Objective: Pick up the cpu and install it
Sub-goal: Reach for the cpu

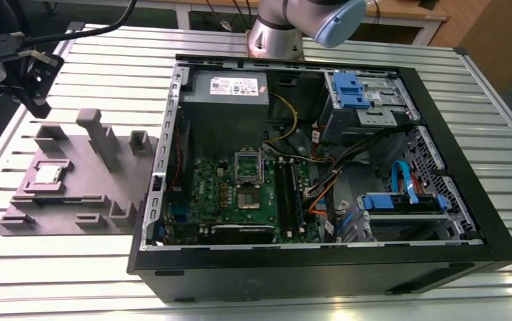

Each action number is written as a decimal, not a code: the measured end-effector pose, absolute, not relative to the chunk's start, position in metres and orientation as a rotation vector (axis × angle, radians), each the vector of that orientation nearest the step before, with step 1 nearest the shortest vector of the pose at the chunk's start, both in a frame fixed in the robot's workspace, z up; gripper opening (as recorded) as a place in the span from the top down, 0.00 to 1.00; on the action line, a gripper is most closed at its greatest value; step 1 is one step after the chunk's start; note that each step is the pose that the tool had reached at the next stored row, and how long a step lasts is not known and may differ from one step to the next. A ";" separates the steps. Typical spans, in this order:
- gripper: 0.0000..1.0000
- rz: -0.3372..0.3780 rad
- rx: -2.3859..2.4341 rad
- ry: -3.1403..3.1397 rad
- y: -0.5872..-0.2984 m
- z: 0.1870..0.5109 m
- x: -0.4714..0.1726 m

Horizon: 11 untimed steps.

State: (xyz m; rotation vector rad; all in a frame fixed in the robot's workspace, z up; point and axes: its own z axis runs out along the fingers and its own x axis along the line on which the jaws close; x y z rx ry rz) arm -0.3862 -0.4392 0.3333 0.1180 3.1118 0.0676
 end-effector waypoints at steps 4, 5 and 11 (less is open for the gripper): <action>0.90 0.068 0.118 3.112 -0.441 0.328 -0.389; 0.90 0.067 0.118 3.112 -0.441 0.327 -0.390; 0.90 0.068 0.118 3.112 -0.443 0.318 -0.398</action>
